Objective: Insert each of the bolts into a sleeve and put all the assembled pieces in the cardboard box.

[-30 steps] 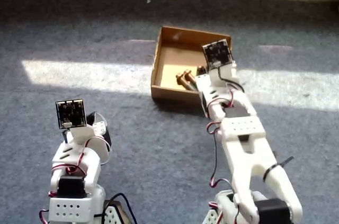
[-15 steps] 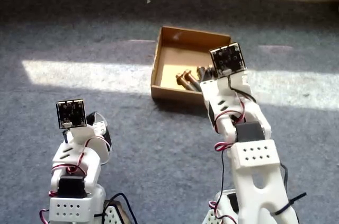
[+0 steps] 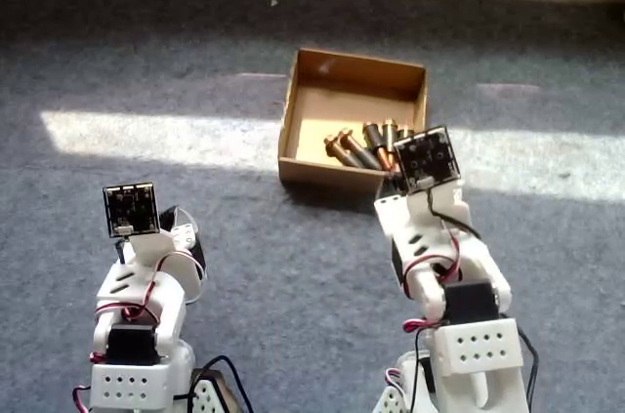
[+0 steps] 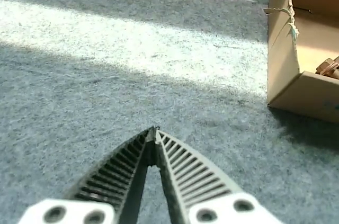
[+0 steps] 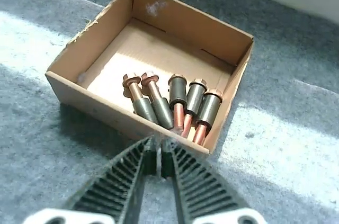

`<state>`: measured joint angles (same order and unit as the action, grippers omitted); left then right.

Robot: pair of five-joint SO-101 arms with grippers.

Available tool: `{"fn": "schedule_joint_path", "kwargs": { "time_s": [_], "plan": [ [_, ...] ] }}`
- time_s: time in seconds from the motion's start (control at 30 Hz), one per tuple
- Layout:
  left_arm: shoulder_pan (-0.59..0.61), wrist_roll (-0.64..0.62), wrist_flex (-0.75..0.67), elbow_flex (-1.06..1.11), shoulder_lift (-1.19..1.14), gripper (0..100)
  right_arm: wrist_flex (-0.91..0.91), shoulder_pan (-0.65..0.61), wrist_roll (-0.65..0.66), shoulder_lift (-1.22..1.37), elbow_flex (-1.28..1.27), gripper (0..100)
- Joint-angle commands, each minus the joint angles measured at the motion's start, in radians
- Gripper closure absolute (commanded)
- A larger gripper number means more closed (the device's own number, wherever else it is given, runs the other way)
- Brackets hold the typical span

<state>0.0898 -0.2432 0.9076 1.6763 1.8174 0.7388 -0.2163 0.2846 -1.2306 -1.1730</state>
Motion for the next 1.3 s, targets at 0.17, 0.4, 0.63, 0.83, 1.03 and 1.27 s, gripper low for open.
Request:
{"fn": "schedule_joint_path", "kwargs": {
  "time_s": [0.17,0.4,0.63,0.83,1.03,1.27],
  "plan": [
    [0.004,-0.003,-0.002,0.019,0.012,99,0.004,0.007,0.005,-0.38,-0.22,99.3],
    [0.004,-0.003,-0.002,0.019,0.012,99,0.008,0.012,0.005,-0.608,-0.381,99.3],
    [0.005,-0.003,-0.002,0.019,0.012,99,0.008,0.012,0.005,-0.596,-0.421,99.3],
    [0.005,-0.003,-0.002,0.019,0.012,99,0.007,0.008,-0.014,-0.598,-0.544,99.2],
    [0.005,-0.003,-0.002,0.019,0.012,99,0.035,0.007,-0.265,-0.598,-0.627,99.2],
    [0.005,-0.003,-0.002,0.019,0.012,99,0.16,0.007,-0.371,-0.598,-0.625,99.2]
  ]
}}
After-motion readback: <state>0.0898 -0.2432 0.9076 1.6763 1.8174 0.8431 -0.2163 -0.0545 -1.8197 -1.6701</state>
